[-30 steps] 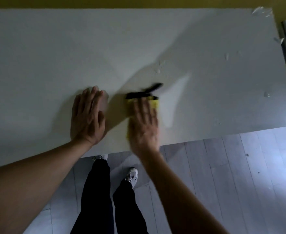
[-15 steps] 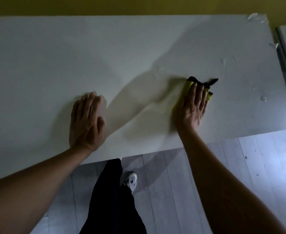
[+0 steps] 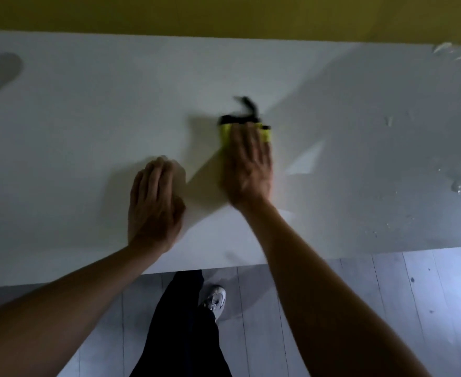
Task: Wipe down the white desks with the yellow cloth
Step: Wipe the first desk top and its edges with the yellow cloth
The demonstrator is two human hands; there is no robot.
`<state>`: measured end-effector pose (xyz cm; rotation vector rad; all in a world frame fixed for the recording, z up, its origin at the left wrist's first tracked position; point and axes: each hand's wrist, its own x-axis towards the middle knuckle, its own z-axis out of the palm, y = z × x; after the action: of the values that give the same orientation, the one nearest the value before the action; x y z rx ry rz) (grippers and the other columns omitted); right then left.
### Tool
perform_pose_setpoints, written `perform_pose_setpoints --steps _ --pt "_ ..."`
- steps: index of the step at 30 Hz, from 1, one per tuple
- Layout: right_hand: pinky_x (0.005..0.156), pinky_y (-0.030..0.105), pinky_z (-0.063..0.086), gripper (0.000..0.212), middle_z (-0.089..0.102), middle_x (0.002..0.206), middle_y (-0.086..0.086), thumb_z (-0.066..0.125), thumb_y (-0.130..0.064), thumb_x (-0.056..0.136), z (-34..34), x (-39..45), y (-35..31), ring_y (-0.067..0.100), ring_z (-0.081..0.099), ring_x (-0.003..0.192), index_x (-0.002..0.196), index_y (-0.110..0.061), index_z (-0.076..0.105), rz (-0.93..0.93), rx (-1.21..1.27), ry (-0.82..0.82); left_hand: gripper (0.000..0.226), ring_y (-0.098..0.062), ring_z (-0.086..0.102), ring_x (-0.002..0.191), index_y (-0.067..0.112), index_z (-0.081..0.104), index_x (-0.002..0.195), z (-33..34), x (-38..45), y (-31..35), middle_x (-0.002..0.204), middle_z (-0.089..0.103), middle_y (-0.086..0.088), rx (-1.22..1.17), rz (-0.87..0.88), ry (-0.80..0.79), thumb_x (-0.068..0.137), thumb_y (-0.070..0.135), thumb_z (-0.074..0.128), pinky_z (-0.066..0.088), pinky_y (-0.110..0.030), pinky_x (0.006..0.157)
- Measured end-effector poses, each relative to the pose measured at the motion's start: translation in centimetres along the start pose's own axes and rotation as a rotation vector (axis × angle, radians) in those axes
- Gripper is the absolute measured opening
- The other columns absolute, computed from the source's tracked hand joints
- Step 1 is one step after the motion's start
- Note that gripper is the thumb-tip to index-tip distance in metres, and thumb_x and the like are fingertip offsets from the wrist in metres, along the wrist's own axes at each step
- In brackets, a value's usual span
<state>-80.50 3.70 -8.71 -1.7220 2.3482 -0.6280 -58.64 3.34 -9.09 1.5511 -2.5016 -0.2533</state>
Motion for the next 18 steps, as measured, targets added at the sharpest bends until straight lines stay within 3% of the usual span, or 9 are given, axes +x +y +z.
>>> perform_pose_setpoints --steps 2,5,9,11,14,18 --pt "0.126 0.046 0.011 0.057 0.026 0.165 0.014 0.036 -0.031 0.103 -1.5 1.3 3.8 0.029 0.018 0.154 0.158 -0.016 0.033 0.172 -0.052 0.076 0.071 -0.039 0.024 0.156 0.003 0.030 0.160 -0.3 1.3 0.1 0.168 0.027 -0.022 -0.041 -0.036 0.032 0.096 0.031 0.041 0.010 -0.050 0.130" --pt "0.127 0.041 0.001 0.065 0.010 0.170 0.007 0.019 -0.046 0.103 -3.7 2.4 6.8 0.023 0.004 0.157 0.162 -0.021 0.015 0.320 -0.101 0.052 0.072 -0.039 0.020 0.158 0.010 0.025 0.164 -0.3 5.8 0.0 0.172 0.020 -0.017 -0.052 0.013 0.007 0.098 0.034 0.040 0.007 -0.048 0.131" --pt "0.127 0.041 0.001 0.061 0.008 0.170 0.004 0.023 -0.043 0.106 -2.9 2.9 6.0 0.021 0.002 0.157 0.162 -0.023 0.013 0.423 -0.113 0.121 0.071 -0.037 0.019 0.158 0.010 0.024 0.165 0.1 10.9 -0.9 0.173 0.020 -0.014 -0.002 0.043 -0.007 0.099 0.034 0.032 0.008 -0.048 0.131" --pt "0.127 0.044 0.006 0.060 0.014 0.169 0.009 0.031 -0.038 0.105 -1.6 3.1 4.4 0.026 0.006 0.157 0.161 -0.020 0.021 0.329 -0.122 0.135 0.069 -0.035 0.019 0.159 0.008 0.025 0.164 0.5 11.2 -0.9 0.173 0.021 -0.013 0.002 0.031 0.019 0.099 0.032 0.031 0.008 -0.047 0.131" --pt "0.126 0.046 0.008 0.059 0.021 0.167 0.012 0.034 -0.037 0.104 0.8 4.3 -0.8 0.029 0.011 0.156 0.159 -0.018 0.029 0.023 -0.054 0.034 0.070 -0.035 0.021 0.159 0.004 0.024 0.164 0.8 11.0 -0.9 0.172 0.021 -0.015 -0.023 -0.015 0.068 0.100 0.030 0.032 0.010 -0.046 0.131" --pt "0.128 0.042 0.005 0.057 0.012 0.169 0.002 0.028 -0.044 0.107 1.2 5.9 -3.5 0.019 0.005 0.157 0.161 -0.026 0.021 -0.135 -0.044 -0.100 0.069 -0.034 0.019 0.159 0.000 0.024 0.163 0.9 11.3 -1.2 0.171 0.022 -0.019 -0.019 0.010 0.067 0.101 0.029 0.033 0.009 -0.045 0.132"
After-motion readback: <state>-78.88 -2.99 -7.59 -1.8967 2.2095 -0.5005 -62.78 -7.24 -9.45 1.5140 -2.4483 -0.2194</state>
